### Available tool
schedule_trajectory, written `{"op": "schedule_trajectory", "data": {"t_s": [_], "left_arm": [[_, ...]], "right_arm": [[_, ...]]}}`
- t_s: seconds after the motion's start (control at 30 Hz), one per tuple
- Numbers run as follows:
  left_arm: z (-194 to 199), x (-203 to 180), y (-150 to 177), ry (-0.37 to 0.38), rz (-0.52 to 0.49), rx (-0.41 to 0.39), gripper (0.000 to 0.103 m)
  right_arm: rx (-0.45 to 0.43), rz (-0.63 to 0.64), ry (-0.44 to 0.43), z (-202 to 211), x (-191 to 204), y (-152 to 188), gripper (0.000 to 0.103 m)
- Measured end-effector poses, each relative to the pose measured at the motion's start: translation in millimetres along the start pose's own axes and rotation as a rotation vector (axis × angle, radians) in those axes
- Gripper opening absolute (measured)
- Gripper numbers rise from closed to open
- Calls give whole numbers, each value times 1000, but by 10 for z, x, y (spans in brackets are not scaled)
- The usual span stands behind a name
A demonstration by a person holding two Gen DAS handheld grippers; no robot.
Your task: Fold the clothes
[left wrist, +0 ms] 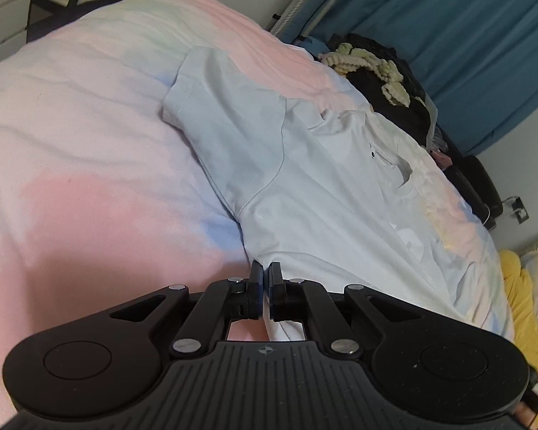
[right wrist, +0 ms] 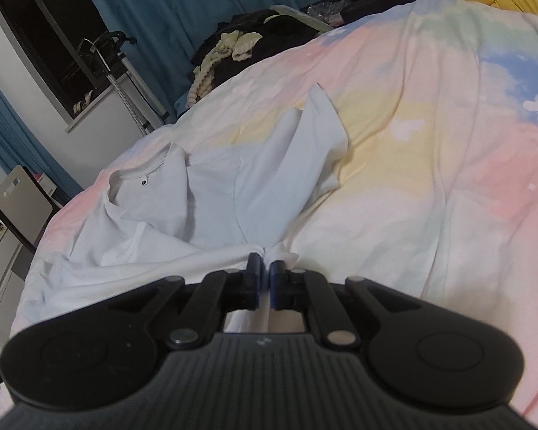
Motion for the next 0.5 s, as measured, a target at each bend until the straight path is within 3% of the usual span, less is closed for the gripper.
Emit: {"op": "schedule_trajectory", "data": {"t_s": [0.07,0.1,0.13,0.17,0.2,0.23,0.4,0.5], "left_arm": [[5,-37,7,0,-19,1,12],[48,-78,12,1,-36,-9,17],[92,-119,17,1,-53,-20,39],[135,-160,23,2,-71,-30,68],[178,-201,28,3,-88,-41,79],[222,-242,34,4,-105,-51,88],[450,-491,71,60,-208,-132,93],[344,-672,-2,71,-283,-144,93]], "right_arm": [[-17,-19,-25,96,-20,15,11],[-31,-22,-35,189,-31,29,17],[-46,-25,-43,279,-40,43,30],[-69,-19,-40,355,-31,53,38],[-102,-6,-29,426,-20,65,51],[-134,8,-18,497,-7,74,55],[-261,68,16,727,68,33,60],[-250,92,-25,633,169,-26,60]]}}
Point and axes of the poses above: each gripper's, at about its wrist camera, not at the fingertips, and z roughly against the way its jaws point, x to its left, y to its underside, the point moved 1 cm from there along -z, roughly the way its jaws point, and after that the axes turned 6 degrees about y, right-handed, at the moved point
